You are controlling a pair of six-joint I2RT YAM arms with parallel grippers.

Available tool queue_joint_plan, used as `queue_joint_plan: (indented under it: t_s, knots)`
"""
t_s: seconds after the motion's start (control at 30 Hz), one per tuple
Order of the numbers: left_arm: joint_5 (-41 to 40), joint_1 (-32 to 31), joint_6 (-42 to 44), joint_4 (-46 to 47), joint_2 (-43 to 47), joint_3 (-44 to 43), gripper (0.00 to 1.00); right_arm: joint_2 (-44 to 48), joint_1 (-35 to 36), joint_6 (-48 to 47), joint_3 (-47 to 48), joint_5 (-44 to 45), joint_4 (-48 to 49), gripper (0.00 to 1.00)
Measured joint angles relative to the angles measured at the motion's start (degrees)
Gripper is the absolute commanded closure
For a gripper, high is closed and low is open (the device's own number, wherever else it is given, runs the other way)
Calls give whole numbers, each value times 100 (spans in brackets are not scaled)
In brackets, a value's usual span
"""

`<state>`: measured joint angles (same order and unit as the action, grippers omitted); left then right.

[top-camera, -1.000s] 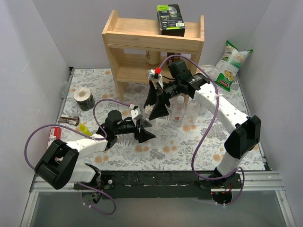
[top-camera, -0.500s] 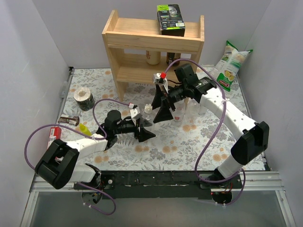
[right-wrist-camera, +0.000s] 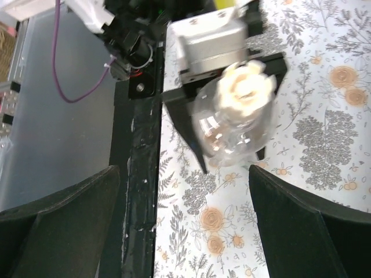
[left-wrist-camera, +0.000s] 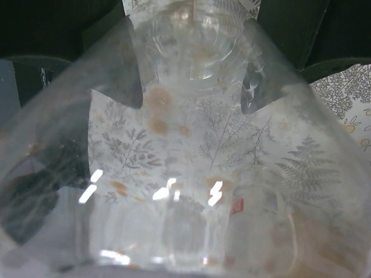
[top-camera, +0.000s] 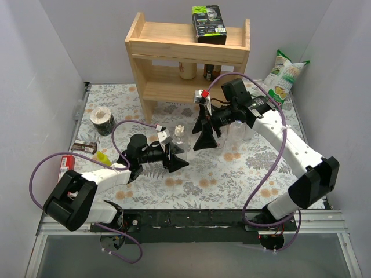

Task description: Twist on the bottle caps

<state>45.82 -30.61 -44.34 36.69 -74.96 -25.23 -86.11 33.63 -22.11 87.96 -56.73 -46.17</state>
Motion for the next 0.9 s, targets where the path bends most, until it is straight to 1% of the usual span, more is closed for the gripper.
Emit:
queue_joint_plan:
  t_s: [0.17, 0.27, 0.47, 0.73, 0.9]
  knots:
    - [92, -37, 68, -131, -11, -11, 100, -669, -50, 273, 555, -122, 380, 2]
    - [136, -55, 118, -214, -50, -74, 100, -861, -35, 411, 645, -348, 610, 2]
    - [179, -63, 199, -264, -92, -155, 100, -894, 201, 595, 645, -750, 883, 2]
    - [208, -85, 181, -238, -160, -184, 100, -887, 330, 616, 577, -789, 1047, 2]
    - [190, -90, 63, -219, -160, -181, 100, -717, 323, 555, 249, -627, 1121, 2]
